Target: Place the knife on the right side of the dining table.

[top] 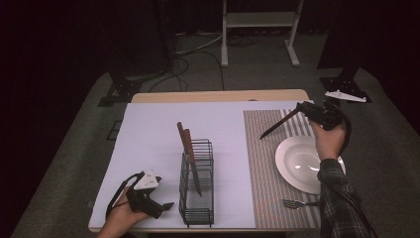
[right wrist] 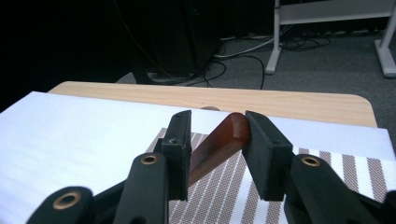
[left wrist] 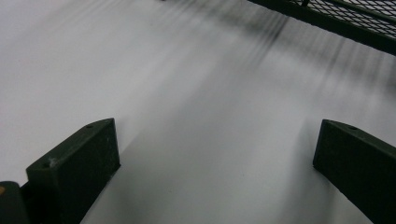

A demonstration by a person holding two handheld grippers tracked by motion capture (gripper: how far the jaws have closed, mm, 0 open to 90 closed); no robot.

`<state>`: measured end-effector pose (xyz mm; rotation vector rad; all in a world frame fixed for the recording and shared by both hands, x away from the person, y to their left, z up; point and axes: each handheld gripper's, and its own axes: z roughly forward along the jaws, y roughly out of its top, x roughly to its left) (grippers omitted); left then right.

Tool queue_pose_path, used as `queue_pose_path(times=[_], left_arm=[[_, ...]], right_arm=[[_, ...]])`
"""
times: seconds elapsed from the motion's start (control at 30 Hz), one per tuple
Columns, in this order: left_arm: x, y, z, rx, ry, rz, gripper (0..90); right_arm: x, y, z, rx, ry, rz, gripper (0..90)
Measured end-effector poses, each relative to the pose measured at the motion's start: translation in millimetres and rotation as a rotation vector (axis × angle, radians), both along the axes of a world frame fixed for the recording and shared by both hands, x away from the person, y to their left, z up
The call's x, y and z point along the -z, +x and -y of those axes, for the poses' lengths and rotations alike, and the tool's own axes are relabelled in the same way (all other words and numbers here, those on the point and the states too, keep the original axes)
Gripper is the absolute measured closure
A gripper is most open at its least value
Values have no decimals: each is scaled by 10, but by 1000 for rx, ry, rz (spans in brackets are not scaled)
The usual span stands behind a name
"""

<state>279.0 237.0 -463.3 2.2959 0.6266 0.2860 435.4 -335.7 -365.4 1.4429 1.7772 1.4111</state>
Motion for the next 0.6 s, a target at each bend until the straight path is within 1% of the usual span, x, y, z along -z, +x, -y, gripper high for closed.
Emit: queue_pose_path(times=[0.2, 0.37, 0.6], left_arm=[[0, 0, 0, 0, 0, 0, 0], [0, 0, 0, 0, 0, 0, 0], [0, 0, 0, 0, 0, 0, 0]], right_arm=[[53, 8, 44, 11, -10, -16, 575], [100, 13, 80, 22, -20, -31, 558], [178, 20, 127, 36, -45, -52, 519]])
